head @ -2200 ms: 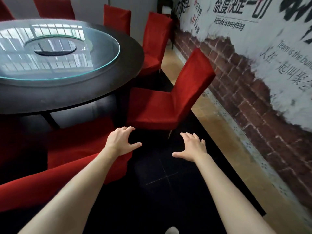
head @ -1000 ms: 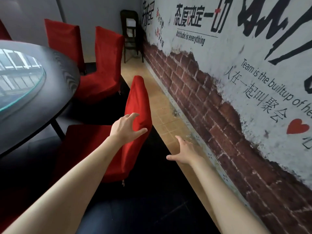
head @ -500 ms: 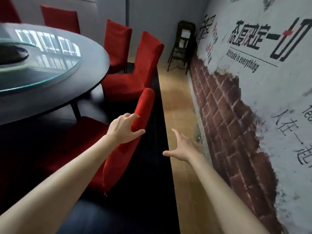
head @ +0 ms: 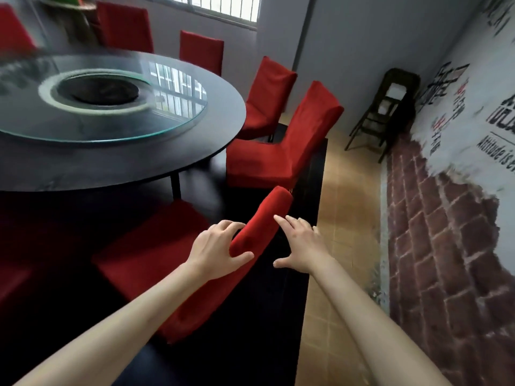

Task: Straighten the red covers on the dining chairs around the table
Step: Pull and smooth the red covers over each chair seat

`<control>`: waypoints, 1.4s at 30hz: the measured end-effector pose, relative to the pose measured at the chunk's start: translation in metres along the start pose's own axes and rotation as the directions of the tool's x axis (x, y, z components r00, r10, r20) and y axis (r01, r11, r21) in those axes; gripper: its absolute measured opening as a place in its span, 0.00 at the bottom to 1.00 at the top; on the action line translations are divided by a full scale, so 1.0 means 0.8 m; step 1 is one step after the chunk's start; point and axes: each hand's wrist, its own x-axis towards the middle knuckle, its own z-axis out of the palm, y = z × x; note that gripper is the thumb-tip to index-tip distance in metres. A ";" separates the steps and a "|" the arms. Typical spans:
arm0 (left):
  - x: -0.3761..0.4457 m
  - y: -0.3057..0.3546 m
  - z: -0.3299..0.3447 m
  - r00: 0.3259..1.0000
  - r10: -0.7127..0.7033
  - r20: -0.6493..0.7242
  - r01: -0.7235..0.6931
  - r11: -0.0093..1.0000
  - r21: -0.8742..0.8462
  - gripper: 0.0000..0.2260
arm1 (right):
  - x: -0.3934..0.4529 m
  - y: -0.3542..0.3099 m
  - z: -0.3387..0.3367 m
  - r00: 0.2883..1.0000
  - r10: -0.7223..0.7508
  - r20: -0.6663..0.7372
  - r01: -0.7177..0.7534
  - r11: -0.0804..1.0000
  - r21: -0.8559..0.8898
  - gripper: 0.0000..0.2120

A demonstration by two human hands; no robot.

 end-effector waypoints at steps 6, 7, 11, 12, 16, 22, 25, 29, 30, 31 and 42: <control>0.014 0.007 0.013 0.992 -0.121 -0.027 0.123 0.991 0.051 0.32 | 0.064 0.031 -0.005 0.988 -0.147 0.036 0.149 0.986 -0.076 0.55; 0.015 0.007 0.014 0.987 -0.153 -0.037 0.155 0.986 0.060 0.32 | 0.076 0.033 -0.007 0.982 -0.187 0.041 0.190 0.977 -0.100 0.55; 0.011 0.009 0.021 0.951 -0.286 -0.116 0.300 0.946 0.124 0.33 | 0.126 0.040 -0.012 0.922 -0.382 0.063 0.387 0.903 -0.189 0.55; 0.007 0.012 0.025 0.934 -0.329 -0.139 0.347 0.929 0.128 0.33 | 0.136 0.040 -0.012 0.898 -0.430 0.087 0.439 0.873 -0.212 0.54; -0.019 0.024 0.040 0.841 -0.492 -0.226 0.527 0.839 0.135 0.32 | 0.163 0.040 -0.001 0.797 -0.582 0.162 0.604 0.764 -0.226 0.51; -0.048 0.047 0.063 0.657 -0.644 -0.392 0.749 0.620 0.235 0.38 | 0.188 0.051 0.009 0.696 -0.712 0.088 0.706 0.657 -0.265 0.44; -0.047 0.047 0.067 0.635 -0.665 -0.394 0.772 0.564 0.292 0.41 | 0.190 0.052 0.019 0.688 -0.725 0.021 0.707 0.663 -0.246 0.43; -0.042 0.042 0.065 0.632 -0.659 -0.408 0.775 0.545 0.319 0.39 | 0.191 0.051 0.026 0.684 -0.729 -0.023 0.697 0.662 -0.275 0.41; -0.041 0.040 0.066 0.634 -0.653 -0.415 0.773 0.546 0.322 0.39 | 0.192 0.050 0.026 0.684 -0.729 -0.027 0.694 0.663 -0.281 0.40; -0.040 0.039 0.066 0.636 -0.649 -0.417 0.771 0.546 0.327 0.38 | 0.193 0.049 0.025 0.686 -0.727 -0.029 0.694 0.665 -0.276 0.39; -0.051 0.015 0.056 0.717 -0.558 -0.418 0.695 0.618 0.368 0.33 | 0.172 0.041 0.040 0.662 -0.718 -0.214 0.686 0.696 -0.214 0.32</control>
